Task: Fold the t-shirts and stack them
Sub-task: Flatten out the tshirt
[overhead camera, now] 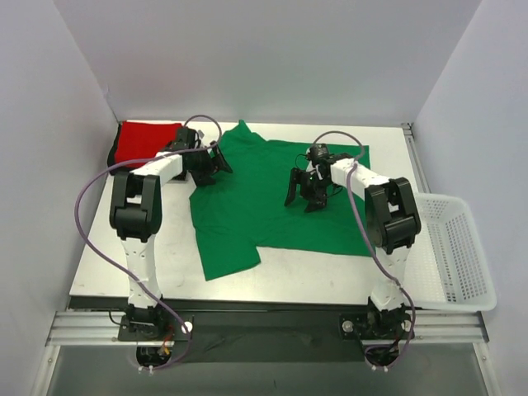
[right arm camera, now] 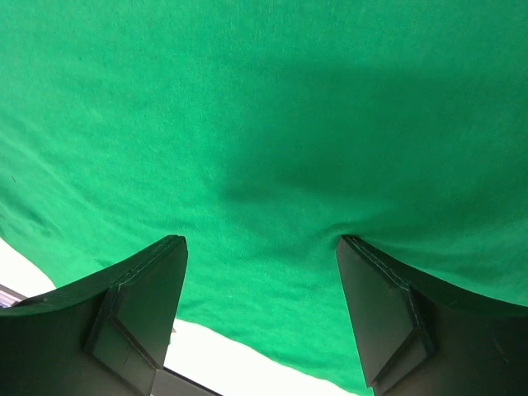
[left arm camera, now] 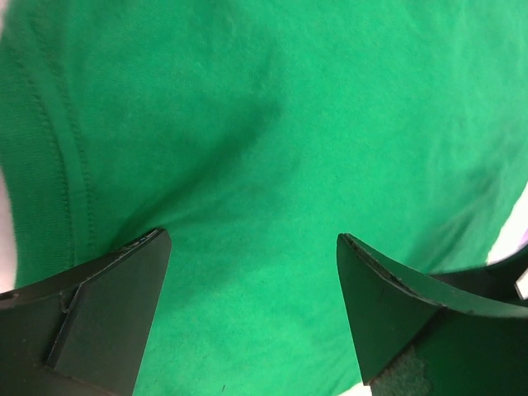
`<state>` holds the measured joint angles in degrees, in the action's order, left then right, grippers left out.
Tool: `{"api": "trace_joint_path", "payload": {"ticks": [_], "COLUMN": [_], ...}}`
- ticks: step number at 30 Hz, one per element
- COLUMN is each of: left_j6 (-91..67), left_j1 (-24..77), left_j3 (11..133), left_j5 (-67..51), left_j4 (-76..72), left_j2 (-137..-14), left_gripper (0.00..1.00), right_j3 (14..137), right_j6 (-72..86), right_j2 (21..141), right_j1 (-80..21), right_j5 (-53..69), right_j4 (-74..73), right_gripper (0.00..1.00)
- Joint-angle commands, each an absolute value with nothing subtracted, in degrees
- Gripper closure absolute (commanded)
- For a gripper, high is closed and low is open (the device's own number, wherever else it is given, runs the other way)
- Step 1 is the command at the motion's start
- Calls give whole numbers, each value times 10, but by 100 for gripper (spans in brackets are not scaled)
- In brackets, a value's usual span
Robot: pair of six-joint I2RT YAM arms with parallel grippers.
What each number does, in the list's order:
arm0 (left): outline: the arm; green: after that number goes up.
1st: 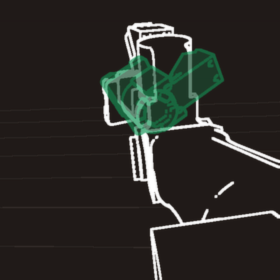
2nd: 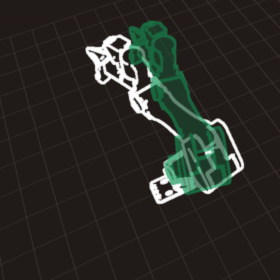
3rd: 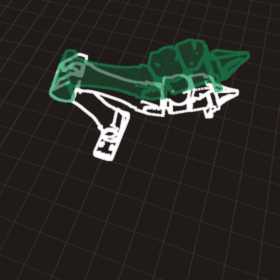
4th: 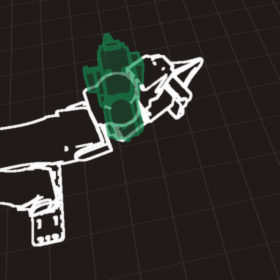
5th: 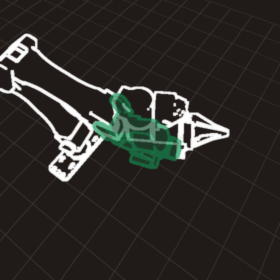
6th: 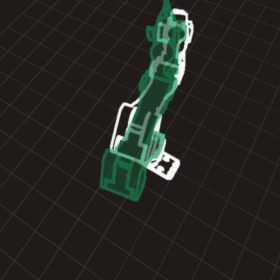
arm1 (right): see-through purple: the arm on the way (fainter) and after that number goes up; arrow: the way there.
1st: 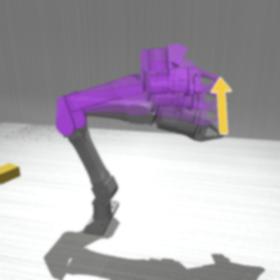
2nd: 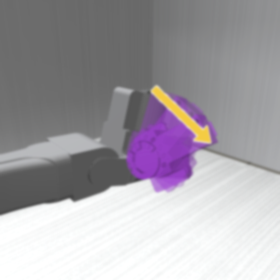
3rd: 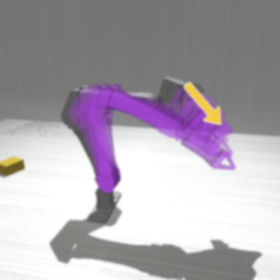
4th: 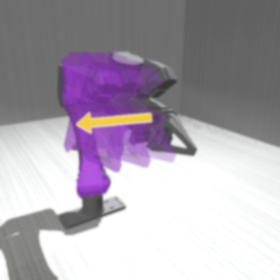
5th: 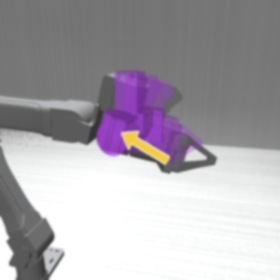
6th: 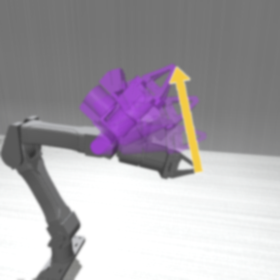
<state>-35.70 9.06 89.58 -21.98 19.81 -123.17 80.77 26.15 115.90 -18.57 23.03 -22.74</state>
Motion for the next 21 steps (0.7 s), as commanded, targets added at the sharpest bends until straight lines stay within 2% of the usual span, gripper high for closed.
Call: {"api": "trace_joint_path", "payload": {"ticks": [1,6,11,15,21], "left_j6": [-316,-287,-258,-253,-270], "left_j1": [73,73,94,116,149], "left_j3": [964,1089,1123,1060,898], "left_j5": [-190,-207,-204,-184,-154], "left_j4": [251,286,320,311,295], "left_j2": [-1259,-1301,-1268,-1195,-1106], "left_gripper": [7,7,7,7,6], "right_j3": [851,884,892,858,764], "right_j6": [281,278,275,272,263], "right_j2": [1179,1194,1150,1093,1040], "right_j1": [-192,-197,-197,-195,-185], "right_j5": [234,241,279,272,249], "right_j4": [-265,-279,-290,-294,-296], "right_gripper": [26,26,26,25,26]}}
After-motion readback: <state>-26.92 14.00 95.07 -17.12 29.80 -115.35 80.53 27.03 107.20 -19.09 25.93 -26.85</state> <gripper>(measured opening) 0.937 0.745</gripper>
